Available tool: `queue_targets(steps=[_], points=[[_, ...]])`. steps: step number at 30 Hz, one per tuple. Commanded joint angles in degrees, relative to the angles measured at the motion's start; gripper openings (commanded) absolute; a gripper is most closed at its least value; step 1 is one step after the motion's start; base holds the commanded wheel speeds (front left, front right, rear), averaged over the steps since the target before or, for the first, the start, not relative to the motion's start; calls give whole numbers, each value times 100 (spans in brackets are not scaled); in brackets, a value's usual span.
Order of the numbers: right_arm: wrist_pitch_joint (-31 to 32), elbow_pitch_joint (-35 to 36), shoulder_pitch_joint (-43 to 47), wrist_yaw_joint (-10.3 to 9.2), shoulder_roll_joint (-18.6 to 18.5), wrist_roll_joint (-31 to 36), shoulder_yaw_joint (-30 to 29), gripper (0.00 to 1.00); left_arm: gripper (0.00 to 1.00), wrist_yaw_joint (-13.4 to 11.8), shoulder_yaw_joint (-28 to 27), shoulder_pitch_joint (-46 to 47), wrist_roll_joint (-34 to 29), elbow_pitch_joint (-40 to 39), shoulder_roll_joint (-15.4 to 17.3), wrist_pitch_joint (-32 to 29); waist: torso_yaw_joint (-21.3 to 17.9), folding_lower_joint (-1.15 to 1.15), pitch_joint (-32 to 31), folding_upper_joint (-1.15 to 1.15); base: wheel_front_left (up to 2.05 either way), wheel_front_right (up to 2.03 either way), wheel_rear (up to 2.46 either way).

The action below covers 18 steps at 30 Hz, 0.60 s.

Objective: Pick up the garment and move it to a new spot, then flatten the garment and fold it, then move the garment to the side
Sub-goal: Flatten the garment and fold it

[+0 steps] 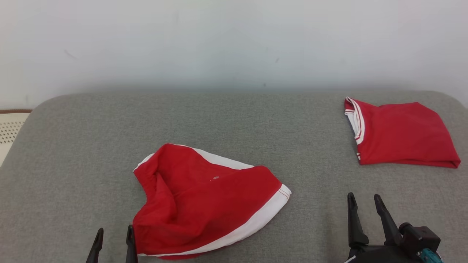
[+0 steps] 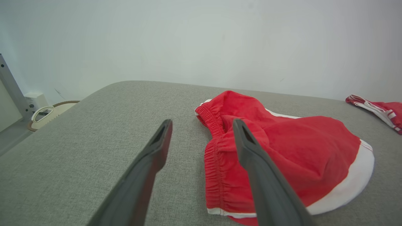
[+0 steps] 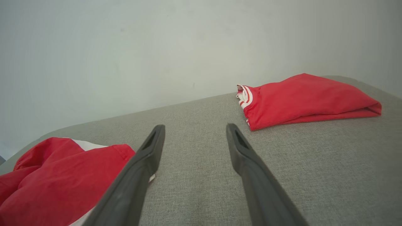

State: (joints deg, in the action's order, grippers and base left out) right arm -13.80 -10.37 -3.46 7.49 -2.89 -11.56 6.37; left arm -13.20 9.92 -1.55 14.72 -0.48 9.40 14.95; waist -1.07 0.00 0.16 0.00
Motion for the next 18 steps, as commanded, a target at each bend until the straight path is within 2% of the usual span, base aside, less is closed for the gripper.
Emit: queue_targets(steps=[1, 3, 12, 18], points=[[-37, 78, 113, 1, 2, 103, 1, 100, 100, 28, -41, -109, -74, -44, 3, 32, -98, 0, -23, 0, 0, 0, 0], [-45, 165, 171, 1, 0, 144, -8, 100, 100, 51, -37, -80, -141, -51, 24, 33, -161, 0, -32, 0, 0, 0, 0], [-26, 439, 391, 1, 1, 251, 35, 100, 100, 438, 153, 175, -246, 105, 106, 33, -461, 0, -91, 0, 0, 0, 0], [11, 555, 458, 1, 1, 265, 59, 100, 100, 494, 140, 260, -257, 189, 58, 34, -536, 0, -120, 0, 0, 0, 0]])
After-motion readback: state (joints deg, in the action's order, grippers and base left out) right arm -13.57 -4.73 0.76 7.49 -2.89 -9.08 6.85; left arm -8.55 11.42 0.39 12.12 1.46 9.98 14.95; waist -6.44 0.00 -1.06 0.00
